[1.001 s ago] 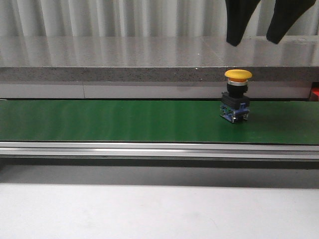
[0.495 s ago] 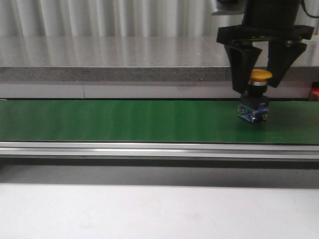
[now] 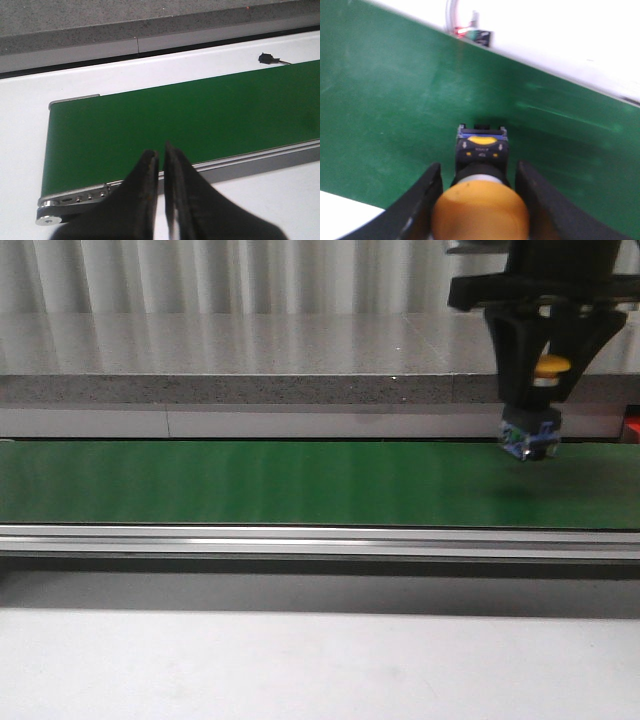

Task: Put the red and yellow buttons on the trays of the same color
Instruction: 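Lower the right gripper onto the yellow button at the belt end and grasp, then carry the yellow button to the yellow tray and open the right gripper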

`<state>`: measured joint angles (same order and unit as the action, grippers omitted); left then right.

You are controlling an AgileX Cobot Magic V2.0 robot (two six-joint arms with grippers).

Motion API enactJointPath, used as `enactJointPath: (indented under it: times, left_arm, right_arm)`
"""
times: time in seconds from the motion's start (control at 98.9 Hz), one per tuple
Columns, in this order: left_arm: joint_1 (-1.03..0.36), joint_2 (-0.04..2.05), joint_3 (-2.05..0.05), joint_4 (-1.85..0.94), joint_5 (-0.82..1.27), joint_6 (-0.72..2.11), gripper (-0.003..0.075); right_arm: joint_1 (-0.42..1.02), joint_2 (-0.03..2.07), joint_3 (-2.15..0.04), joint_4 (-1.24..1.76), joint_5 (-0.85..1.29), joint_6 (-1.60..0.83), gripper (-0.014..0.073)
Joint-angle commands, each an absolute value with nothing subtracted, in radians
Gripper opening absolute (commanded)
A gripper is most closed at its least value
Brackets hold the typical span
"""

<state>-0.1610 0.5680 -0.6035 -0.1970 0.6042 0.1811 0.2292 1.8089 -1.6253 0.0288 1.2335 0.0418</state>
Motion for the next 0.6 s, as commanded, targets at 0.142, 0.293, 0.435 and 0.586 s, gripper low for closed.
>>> enactJointPath:
  times: [0.142, 0.293, 0.435, 0.586]
  left_arm:
    - [-0.169, 0.569, -0.629, -0.213, 0.527, 0.181, -0.0006]
    - [-0.169, 0.569, -0.629, -0.213, 0.527, 0.181, -0.0006]
    - [-0.169, 0.569, -0.629, -0.213, 0.527, 0.181, -0.0006]
    - [-0.169, 0.569, -0.629, -0.213, 0.527, 0.181, -0.0006]
  right_arm:
    - [0.114, 1.61, -1.645, -0.068, 1.337, 0.163, 0.0067]
    - [-0.011, 1.54, -1.643, -0.072, 1.337, 0.183, 0.0067]
    - [-0.148, 1.499, -1.616, -0.091, 1.337, 0.183, 0.0067]
    - [-0.311, 1.484, -1.566, -0.092, 1.325, 0.185, 0.0067]
